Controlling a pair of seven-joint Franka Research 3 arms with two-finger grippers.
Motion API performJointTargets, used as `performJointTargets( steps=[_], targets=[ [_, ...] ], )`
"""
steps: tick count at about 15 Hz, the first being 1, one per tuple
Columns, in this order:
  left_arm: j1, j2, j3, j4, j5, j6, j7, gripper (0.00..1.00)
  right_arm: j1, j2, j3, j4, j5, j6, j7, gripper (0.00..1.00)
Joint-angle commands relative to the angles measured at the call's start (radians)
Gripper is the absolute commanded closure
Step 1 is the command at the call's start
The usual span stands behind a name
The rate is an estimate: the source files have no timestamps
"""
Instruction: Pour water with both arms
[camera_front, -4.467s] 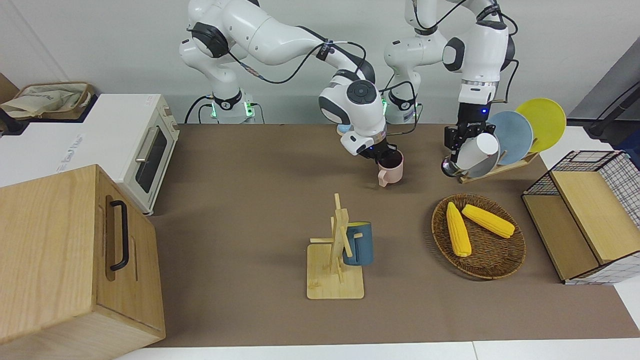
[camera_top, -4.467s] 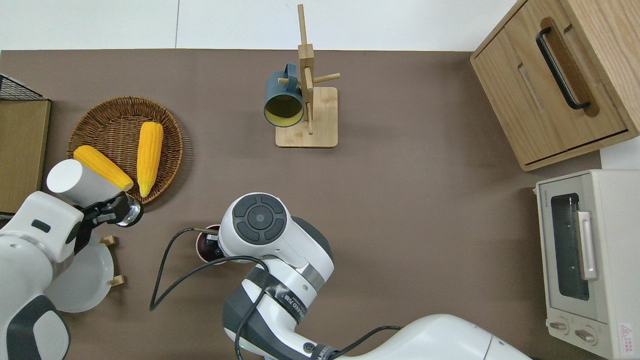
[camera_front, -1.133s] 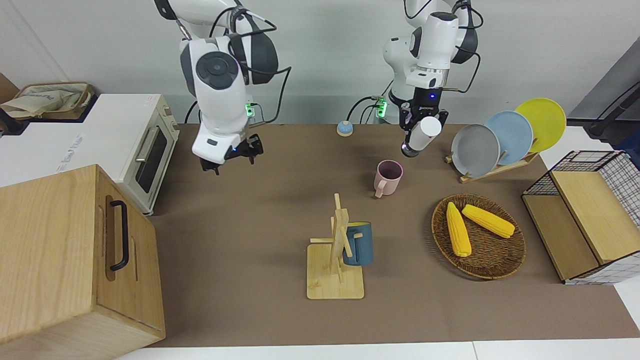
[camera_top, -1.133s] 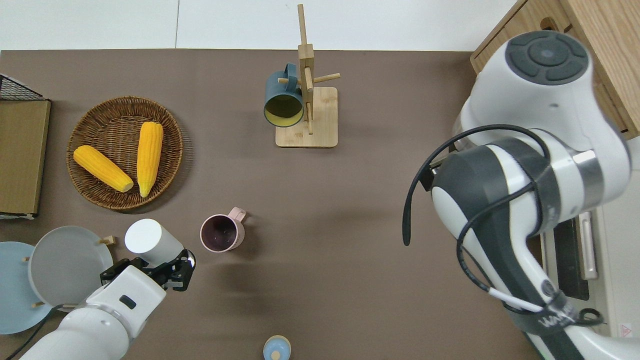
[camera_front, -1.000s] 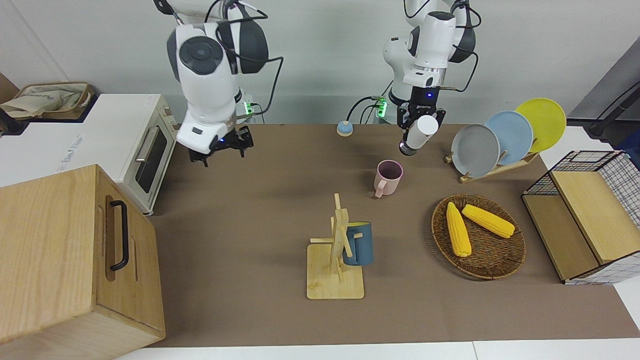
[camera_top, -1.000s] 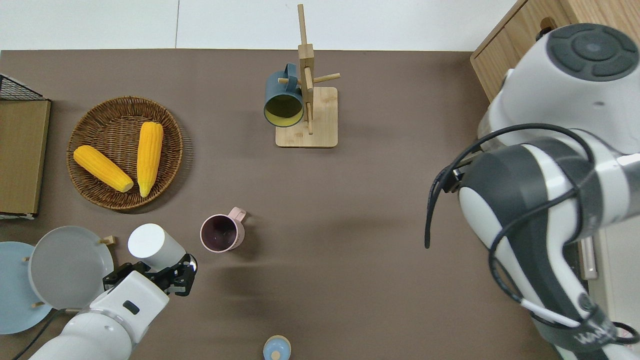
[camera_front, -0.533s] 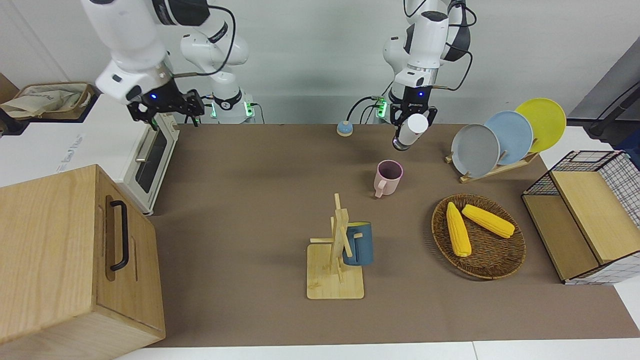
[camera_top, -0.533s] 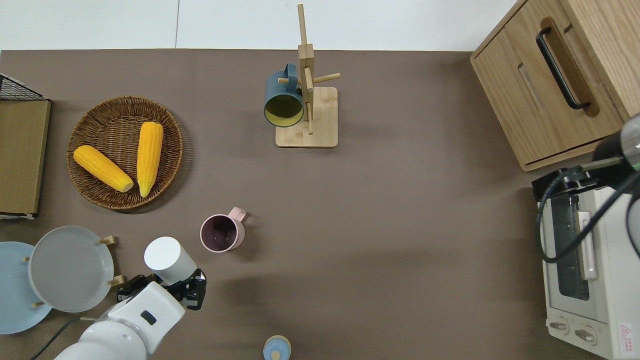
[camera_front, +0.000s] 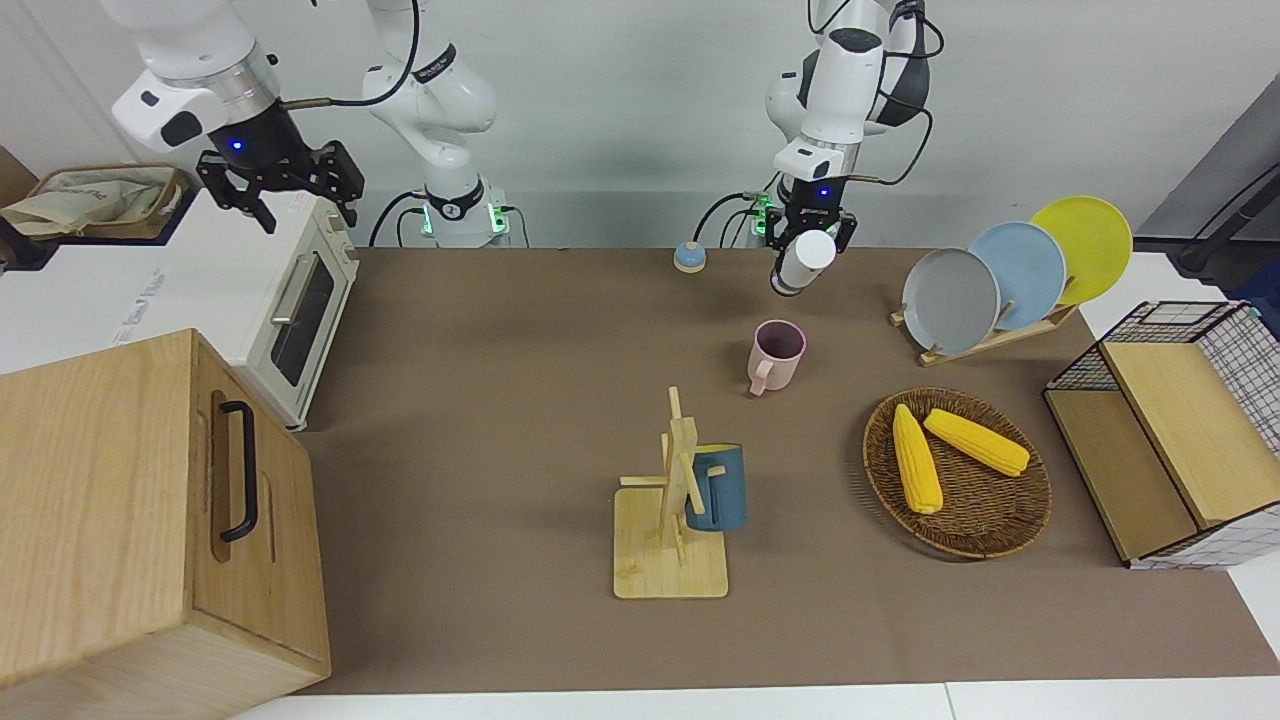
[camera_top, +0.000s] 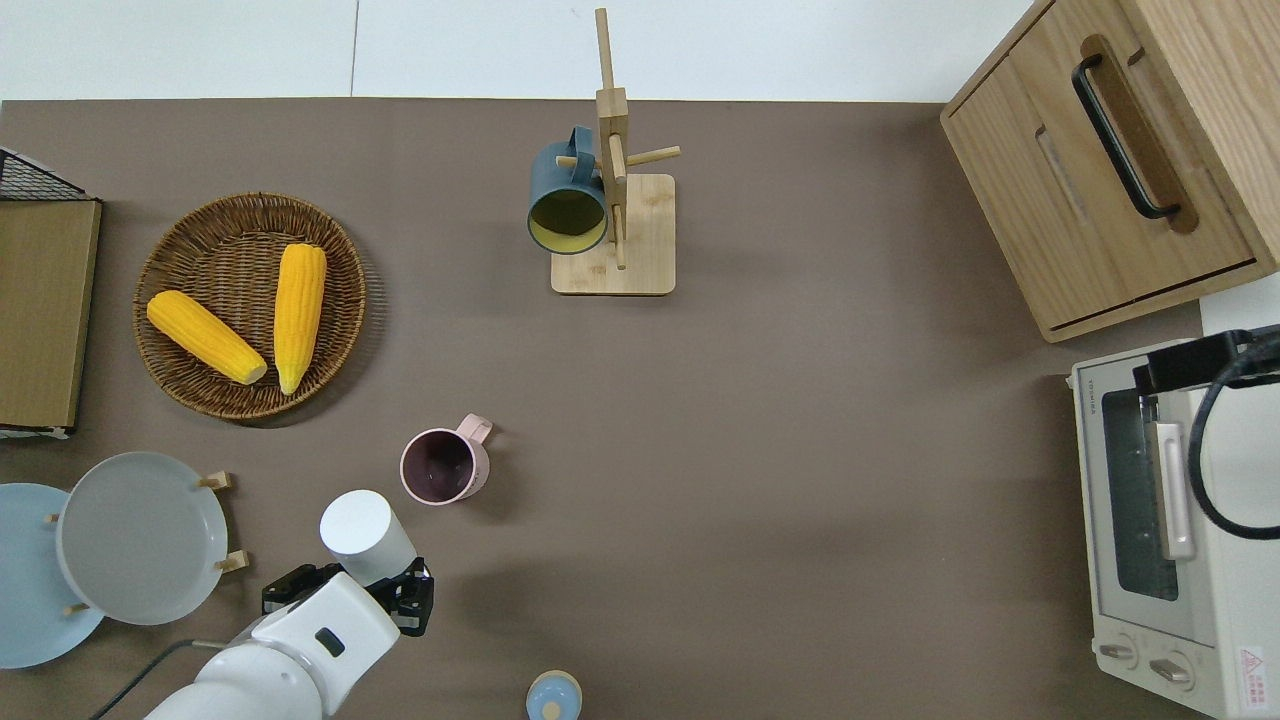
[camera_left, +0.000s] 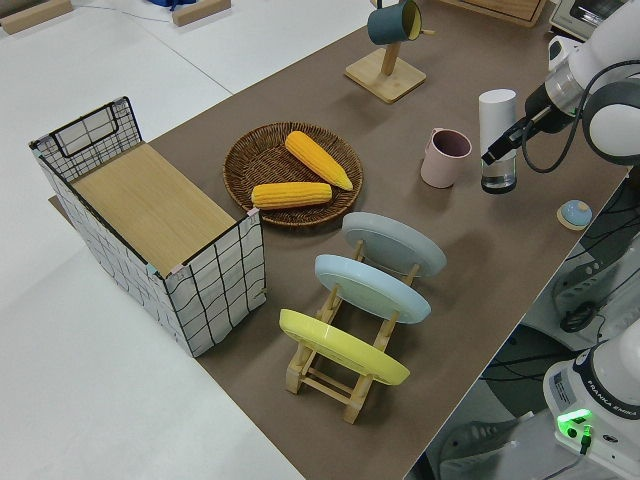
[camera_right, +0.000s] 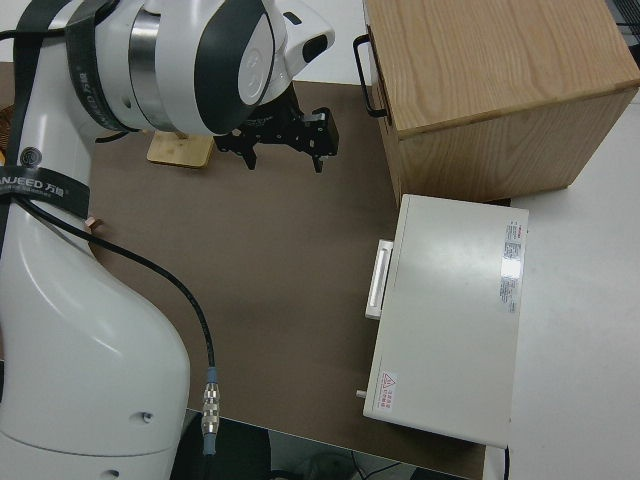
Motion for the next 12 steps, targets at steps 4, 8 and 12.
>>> performJointTargets(
  steps=[4, 8, 12],
  targets=[
    [-0.047, 0.037, 0.011, 0.008, -0.019, -0.014, -0.006, 1.0, -0.011, 0.007, 0.021, -0.011, -0.009, 0.132, 0.004, 0.009],
    [-0.046, 0.086, 0.011, 0.019, -0.02, -0.027, 0.004, 1.0, -0.012, 0.004, 0.021, -0.011, -0.015, 0.109, -0.001, 0.009],
    [-0.038, 0.161, 0.022, 0.115, -0.019, -0.135, 0.01, 1.0, -0.003, 0.002, 0.034, -0.011, -0.029, 0.068, -0.002, 0.009]
  ],
)
